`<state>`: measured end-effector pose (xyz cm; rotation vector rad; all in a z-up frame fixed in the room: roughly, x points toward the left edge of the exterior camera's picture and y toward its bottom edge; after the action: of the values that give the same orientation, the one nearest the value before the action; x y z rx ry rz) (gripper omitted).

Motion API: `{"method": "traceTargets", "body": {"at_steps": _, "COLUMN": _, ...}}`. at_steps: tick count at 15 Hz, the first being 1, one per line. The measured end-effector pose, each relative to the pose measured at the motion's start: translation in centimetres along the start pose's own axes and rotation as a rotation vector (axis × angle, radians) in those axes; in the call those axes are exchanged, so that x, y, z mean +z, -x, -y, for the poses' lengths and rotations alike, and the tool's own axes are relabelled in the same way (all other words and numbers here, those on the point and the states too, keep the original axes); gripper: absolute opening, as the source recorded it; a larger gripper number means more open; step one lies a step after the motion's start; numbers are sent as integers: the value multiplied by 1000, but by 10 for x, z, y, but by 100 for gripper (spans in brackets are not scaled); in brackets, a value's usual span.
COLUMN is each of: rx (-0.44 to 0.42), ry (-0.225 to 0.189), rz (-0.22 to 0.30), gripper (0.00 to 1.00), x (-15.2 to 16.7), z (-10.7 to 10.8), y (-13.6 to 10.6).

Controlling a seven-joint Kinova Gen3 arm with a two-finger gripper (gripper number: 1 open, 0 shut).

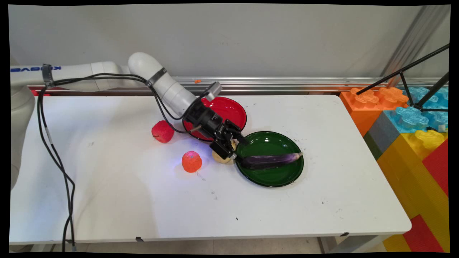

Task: Pick up the eggplant from the green plate

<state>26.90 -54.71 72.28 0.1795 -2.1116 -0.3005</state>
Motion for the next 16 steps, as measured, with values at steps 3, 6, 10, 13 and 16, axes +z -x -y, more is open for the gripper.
{"method": "traceTargets", "body": {"at_steps": 3, "rx": 5, "ry": 5, "rz": 10, "gripper": 100, "x": 10, "z": 0, "y": 3}}
{"method": "traceTargets", "body": {"at_steps": 6, "rx": 13, "ry": 8, "rz": 16, "gripper": 100, "x": 17, "z": 1, "y": 4}}
{"method": "traceTargets", "body": {"at_steps": 10, "rx": 28, "ry": 12, "rz": 26, "gripper": 100, "x": 27, "z": 4, "y": 4}}
{"method": "traceTargets", "body": {"at_steps": 13, "rx": 40, "ry": 11, "rz": 33, "gripper": 100, "x": 33, "z": 8, "y": 4}}
{"method": "traceTargets", "body": {"at_steps": 16, "rx": 50, "ry": 10, "rz": 41, "gripper": 100, "x": 38, "z": 11, "y": 6}}
